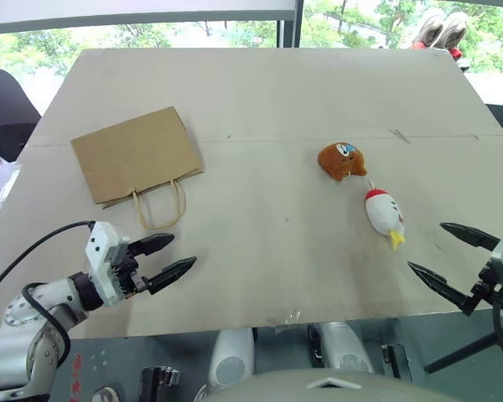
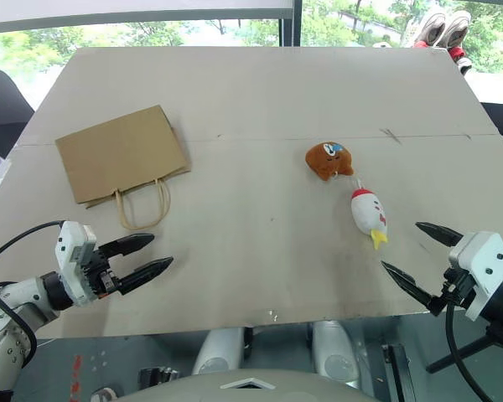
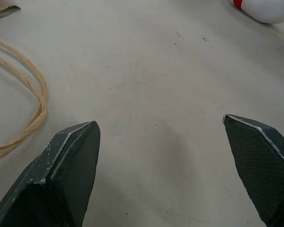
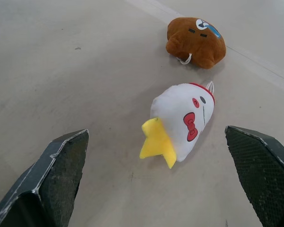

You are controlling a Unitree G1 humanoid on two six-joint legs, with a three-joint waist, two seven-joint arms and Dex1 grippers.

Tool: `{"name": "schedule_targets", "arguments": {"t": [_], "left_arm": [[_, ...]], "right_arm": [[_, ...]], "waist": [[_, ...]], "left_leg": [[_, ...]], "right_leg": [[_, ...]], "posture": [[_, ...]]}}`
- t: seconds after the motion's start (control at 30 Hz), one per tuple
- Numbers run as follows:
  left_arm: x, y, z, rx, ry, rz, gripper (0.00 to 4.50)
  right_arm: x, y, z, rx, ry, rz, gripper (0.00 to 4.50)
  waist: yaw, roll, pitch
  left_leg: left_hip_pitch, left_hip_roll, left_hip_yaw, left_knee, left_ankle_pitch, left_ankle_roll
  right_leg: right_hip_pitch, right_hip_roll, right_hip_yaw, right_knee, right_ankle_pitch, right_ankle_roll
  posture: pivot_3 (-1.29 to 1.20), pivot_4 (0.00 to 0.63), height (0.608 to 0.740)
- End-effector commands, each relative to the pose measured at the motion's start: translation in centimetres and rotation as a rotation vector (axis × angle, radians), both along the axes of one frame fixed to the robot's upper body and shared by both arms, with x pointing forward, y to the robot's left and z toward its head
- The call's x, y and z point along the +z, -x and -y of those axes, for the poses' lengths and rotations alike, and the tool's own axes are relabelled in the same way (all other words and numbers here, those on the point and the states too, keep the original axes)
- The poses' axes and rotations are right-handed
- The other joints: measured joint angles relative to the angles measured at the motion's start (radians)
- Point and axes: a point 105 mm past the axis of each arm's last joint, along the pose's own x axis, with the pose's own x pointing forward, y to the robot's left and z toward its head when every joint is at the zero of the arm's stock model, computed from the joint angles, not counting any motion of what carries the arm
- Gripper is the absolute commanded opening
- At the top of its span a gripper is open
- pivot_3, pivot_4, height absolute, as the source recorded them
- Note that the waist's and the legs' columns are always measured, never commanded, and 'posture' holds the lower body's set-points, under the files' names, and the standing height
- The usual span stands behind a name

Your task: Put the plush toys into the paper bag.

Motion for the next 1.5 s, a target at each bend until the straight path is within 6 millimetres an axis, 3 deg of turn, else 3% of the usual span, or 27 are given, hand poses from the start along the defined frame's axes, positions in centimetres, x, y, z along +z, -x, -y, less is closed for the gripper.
{"name": "schedule_targets", "arguments": {"t": [0.03,0.2,0.4,0.53,0.8,0.9,0.97,1.1,1.13,1.17,1.27,1.5], "left_arm": [[1.1,-0.9,-0.5,0.021,-0.005,0.077,4.48],[3.9,-3.4,-3.7,0.098,-0.109,0.298,4.48],[4.2,-3.7,-7.5,-0.027,-0.419,0.377,4.48],[3.5,-3.9,-8.2,-0.089,-0.493,0.377,4.48],[2.1,-5.9,-7.2,-0.185,-0.574,0.393,4.48],[1.9,-6.2,-6.5,-0.247,-0.592,0.411,3.62],[1.8,-6.3,-6.4,-0.278,-0.624,0.42,2.74],[2.2,-6.8,-5.9,-0.302,-0.576,0.413,0.54],[2.2,-6.8,-5.9,-0.306,-0.568,0.407,0.32],[2.3,-6.9,-5.7,-0.294,-0.514,0.374,0.18],[4.5,-7.3,-4.4,-0.177,-0.061,0.1,0.07],[8.1,-6.6,-0.9,-0.195,0.285,-0.102,0.07]], "right_arm": [[1.3,-0.6,-0.9,0.028,-0.015,0.082,4.5],[1.9,-1.5,-5.0,0.188,-0.06,0.138,4.5],[1.9,-1.9,-8.1,0.305,-0.111,0.149,4.5],[1.5,-1.8,-8.7,0.316,-0.121,0.144,4.5],[1.1,-1.7,-8.7,0.291,-0.109,0.147,4.5],[1.0,-1.7,-8.7,0.278,-0.108,0.151,4.5],[1.0,-1.6,-8.7,0.275,-0.107,0.151,4.5],[0.9,-1.6,-8.8,0.266,-0.111,0.153,4.5],[0.8,-1.6,-8.8,0.266,-0.111,0.154,4.5],[0.8,-1.6,-8.9,0.264,-0.111,0.155,4.5],[0.8,-1.7,-9.0,0.26,-0.117,0.161,4.5],[1.1,-2.1,-9.6,0.255,-0.138,0.177,4.5]], "waist": [[0.0,0.0,0.0],[0.0,0.0,0.0],[-0.001,-0.004,-0.002],[0.004,-0.004,-0.002],[0.002,-0.006,-0.003],[0.002,-0.006,-0.003],[0.002,-0.006,-0.003],[0.002,-0.006,-0.003],[0.001,-0.006,-0.003],[0.001,-0.006,-0.003],[-0.001,-0.006,-0.003],[-0.002,-0.006,-0.003]], "left_leg": [[0.0,0.0,0.0,0.0,0.0,0.0],[0.0,0.0,-0.001,0.0,0.0,0.0],[-0.001,0.001,0.0,-0.001,0.0,0.0],[-0.002,0.0,0.001,-0.002,0.0,0.001],[-0.001,0.001,0.001,0.0,0.0,0.001],[-0.001,0.001,0.001,0.0,0.0,0.001],[-0.001,0.001,0.001,0.0,0.0,0.001],[-0.001,0.002,0.0,0.0,0.0,0.001],[-0.001,0.002,0.0,0.0,0.0,0.001],[0.0,0.002,0.001,0.0,0.0,0.001],[-0.001,0.002,0.0,0.001,0.0,0.001],[0.0,0.003,-0.001,0.003,0.0,0.001]], "right_leg": [[0.0,0.0,0.0,0.0,0.0,0.0],[-0.001,0.002,0.0,0.001,-0.001,0.001],[-0.002,0.002,0.0,0.001,0.001,-0.001],[-0.002,0.001,0.0,-0.001,0.001,-0.001],[0.0,0.002,-0.002,0.002,0.001,-0.001],[0.0,0.002,-0.002,0.002,0.001,-0.001],[0.0,0.002,-0.002,0.002,0.001,-0.001],[0.0,0.003,-0.002,0.003,0.001,0.0],[0.0,0.003,-0.002,0.003,0.001,0.0],[0.0,0.003,-0.002,0.003,0.001,0.0],[0.0,0.004,-0.002,0.004,0.001,0.0],[0.001,0.005,-0.003,0.005,0.0,0.001]], "posture": [[0.0,0.15,0.74],[0.0,0.15,0.74],[0.0,0.15,0.74],[0.0,0.15,0.74],[0.0,0.15,0.74],[0.0,0.15,0.74],[0.0,0.15,0.74],[0.0,0.15,0.74],[0.0,0.15,0.74],[0.0,0.15,0.74],[0.0,0.15,0.74],[0.0,0.15,0.74]]}}
